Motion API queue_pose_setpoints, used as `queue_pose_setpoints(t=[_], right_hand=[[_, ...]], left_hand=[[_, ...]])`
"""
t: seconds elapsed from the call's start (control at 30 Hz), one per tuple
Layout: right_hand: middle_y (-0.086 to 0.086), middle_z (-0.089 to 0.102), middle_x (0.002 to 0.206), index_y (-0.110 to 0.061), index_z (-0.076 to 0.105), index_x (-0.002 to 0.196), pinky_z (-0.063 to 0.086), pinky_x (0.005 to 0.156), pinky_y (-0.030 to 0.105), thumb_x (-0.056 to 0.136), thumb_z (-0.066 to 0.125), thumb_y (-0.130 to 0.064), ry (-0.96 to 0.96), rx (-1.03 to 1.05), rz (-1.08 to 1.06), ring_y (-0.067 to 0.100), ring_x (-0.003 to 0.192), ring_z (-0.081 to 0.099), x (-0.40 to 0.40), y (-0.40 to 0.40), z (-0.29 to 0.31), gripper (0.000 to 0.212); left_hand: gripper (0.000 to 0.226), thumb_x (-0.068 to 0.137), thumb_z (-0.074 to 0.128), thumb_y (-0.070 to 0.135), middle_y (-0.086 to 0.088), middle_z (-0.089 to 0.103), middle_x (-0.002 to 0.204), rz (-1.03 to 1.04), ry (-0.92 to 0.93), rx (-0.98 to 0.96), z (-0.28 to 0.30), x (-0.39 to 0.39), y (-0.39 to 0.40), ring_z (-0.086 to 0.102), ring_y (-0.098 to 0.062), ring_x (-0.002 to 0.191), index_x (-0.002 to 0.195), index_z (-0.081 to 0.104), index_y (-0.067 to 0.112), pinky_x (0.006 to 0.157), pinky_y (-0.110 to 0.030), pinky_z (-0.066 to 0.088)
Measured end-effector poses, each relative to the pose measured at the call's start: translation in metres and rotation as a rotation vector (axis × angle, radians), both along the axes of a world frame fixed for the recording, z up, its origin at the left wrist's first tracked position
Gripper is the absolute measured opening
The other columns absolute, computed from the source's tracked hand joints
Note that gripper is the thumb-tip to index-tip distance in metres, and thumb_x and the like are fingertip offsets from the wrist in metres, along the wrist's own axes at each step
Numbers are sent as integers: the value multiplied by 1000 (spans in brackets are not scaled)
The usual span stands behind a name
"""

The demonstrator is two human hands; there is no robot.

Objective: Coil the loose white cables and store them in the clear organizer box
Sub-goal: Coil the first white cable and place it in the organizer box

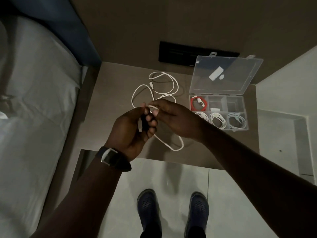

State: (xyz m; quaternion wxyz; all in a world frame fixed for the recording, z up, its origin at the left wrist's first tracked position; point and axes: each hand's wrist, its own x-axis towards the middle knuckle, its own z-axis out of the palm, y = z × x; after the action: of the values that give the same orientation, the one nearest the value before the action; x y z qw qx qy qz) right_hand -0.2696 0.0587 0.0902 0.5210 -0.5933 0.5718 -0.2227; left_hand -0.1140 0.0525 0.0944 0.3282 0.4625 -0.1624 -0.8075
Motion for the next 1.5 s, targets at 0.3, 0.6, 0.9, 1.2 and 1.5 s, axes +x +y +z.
queue_pose_setpoints(t=[0.3, 0.6, 0.9, 1.2, 1.5], right_hand=[[-15, 51, 50, -17, 62, 82, 33, 44, 12, 104, 43, -18, -141, 90, -220, -1, 42, 43, -14, 45, -24, 29], [-9, 50, 65, -22, 53, 91, 37, 57, 30, 100, 41, -36, 357, -488, 286, 6, 57, 48, -37, 52, 34, 21], [-1, 57, 63, -15, 60, 72, 45, 61, 37, 91, 62, -42, 184, -451, -70, 11, 62, 56, -63, 0, 4, 33], [-3, 52, 62, -16, 52, 80, 37, 58, 31, 99, 46, -34, 294, -232, 423, 10, 56, 50, -42, 68, 9, 27], [-4, 60, 59, -13, 65, 74, 45, 60, 34, 92, 63, -38, 245, -425, -127, 10, 57, 58, -76, 8, 20, 31]], left_hand=[[33, 101, 37, 25, 4, 63, 78, 79, 606, 135, 19, -10, -4, 65, -12, 74, 95, 65, 10, 69, -25, 55], [23, 102, 36, 2, -16, 61, 81, -18, -311, -520, -4, -28, 5, 67, -18, 76, 95, 56, -7, 74, -25, 55], [22, 86, 37, 22, 5, 40, 56, -128, 373, 21, 11, -41, 22, 33, -9, 45, 71, 52, 14, 47, -23, 17], [24, 102, 35, 9, -10, 65, 86, 325, 61, -280, 1, -32, -10, 67, -28, 89, 93, 57, 5, 84, -33, 54], [30, 85, 38, 22, 1, 48, 58, -201, 263, -82, 13, -44, 26, 39, -12, 47, 79, 62, 6, 46, -24, 22]])
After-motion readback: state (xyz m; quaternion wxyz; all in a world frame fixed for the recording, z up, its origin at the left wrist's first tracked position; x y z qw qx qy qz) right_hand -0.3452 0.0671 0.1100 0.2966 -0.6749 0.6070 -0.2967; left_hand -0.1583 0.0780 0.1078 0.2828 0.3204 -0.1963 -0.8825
